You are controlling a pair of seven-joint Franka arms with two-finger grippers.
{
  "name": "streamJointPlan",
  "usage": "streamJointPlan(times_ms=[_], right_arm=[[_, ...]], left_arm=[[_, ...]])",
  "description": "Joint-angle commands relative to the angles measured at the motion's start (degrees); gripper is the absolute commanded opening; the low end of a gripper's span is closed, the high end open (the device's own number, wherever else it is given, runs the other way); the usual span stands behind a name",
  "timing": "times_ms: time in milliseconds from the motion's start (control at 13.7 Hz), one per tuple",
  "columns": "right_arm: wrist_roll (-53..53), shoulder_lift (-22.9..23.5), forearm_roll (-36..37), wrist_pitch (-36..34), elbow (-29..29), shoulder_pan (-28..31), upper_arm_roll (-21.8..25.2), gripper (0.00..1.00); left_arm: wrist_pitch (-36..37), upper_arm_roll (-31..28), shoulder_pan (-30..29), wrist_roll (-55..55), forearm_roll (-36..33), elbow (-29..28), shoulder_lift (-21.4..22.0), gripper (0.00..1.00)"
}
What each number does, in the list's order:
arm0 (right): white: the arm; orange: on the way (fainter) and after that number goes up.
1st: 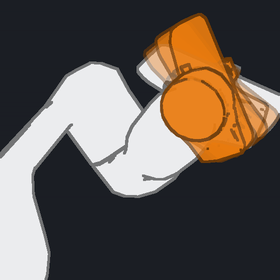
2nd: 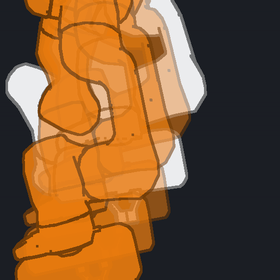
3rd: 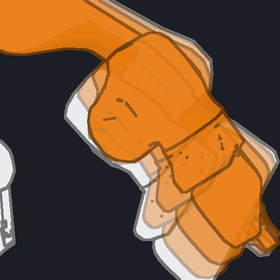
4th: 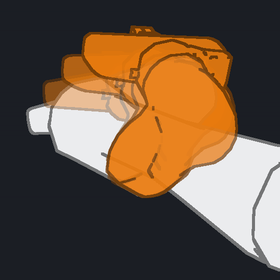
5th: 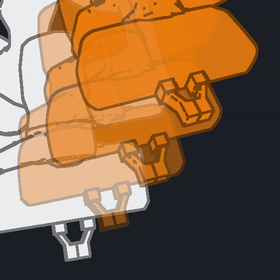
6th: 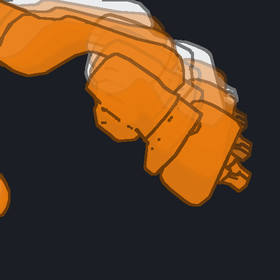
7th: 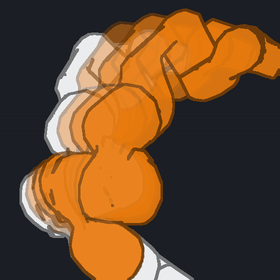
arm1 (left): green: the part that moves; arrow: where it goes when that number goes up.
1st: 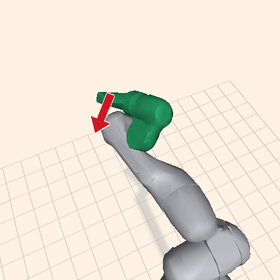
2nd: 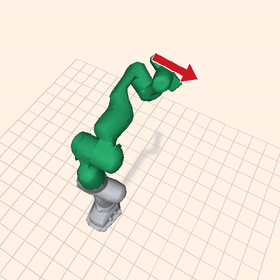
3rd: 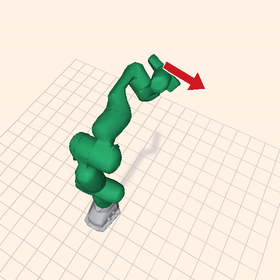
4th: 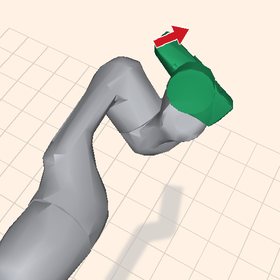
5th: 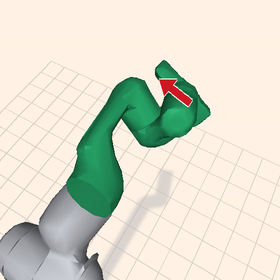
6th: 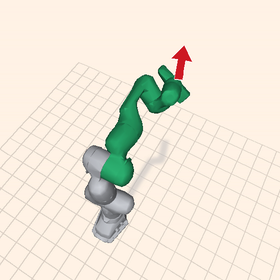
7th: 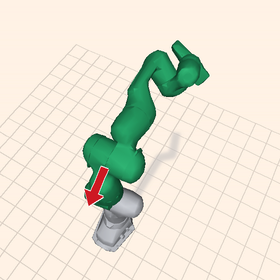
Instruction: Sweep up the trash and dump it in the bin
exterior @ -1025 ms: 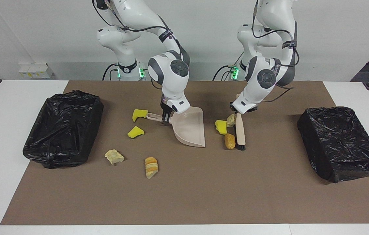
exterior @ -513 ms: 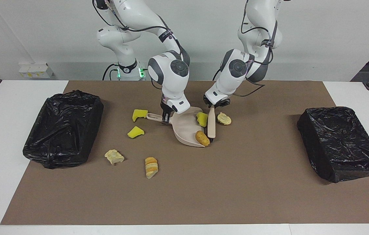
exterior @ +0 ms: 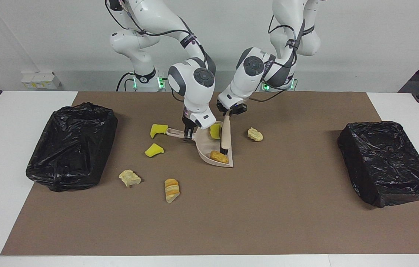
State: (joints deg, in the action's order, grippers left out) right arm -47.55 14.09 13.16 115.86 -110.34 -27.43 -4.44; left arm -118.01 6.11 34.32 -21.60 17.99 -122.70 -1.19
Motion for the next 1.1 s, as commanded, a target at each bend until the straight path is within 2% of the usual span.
streamJointPlan(times_ms=[0, 220, 366, 586, 805, 1025], right_arm=[[1.5, -0.4, 0.4, -0.3, -0.5, 0.6, -0.1, 0.00], [1.9, -0.4, 0.4, 0.8, -0.4, 0.2, -0.1, 0.00], [1.9, -0.4, 0.5, 0.9, -0.4, 0.1, -0.1, 0.00], [1.8, -0.4, 0.5, 0.9, -0.5, 0.1, -0.2, 0.00], [1.8, -0.4, 0.4, 0.9, -0.5, 0.1, -0.2, 0.00], [1.8, -0.4, 0.4, 0.9, -0.5, 0.1, -0.2, 0.00]], left_arm=[[10.6, -1.2, -1.4, -1.0, 0.8, -0.2, 6.4, 0.00], [21.2, -1.3, -5.5, -4.7, -0.1, -2.0, 10.0, 0.00], [20.9, -1.3, -6.1, -14.3, -3.0, -5.9, 12.6, 0.00], [20.0, -1.3, -7.9, -21.3, -5.9, -12.7, 14.8, 0.00], [10.8, -1.1, -9.0, -25.1, -6.5, -18.2, 13.9, 0.00], [0.6, -0.8, -7.8, -25.5, -6.4, -18.3, 9.5, 0.00]])
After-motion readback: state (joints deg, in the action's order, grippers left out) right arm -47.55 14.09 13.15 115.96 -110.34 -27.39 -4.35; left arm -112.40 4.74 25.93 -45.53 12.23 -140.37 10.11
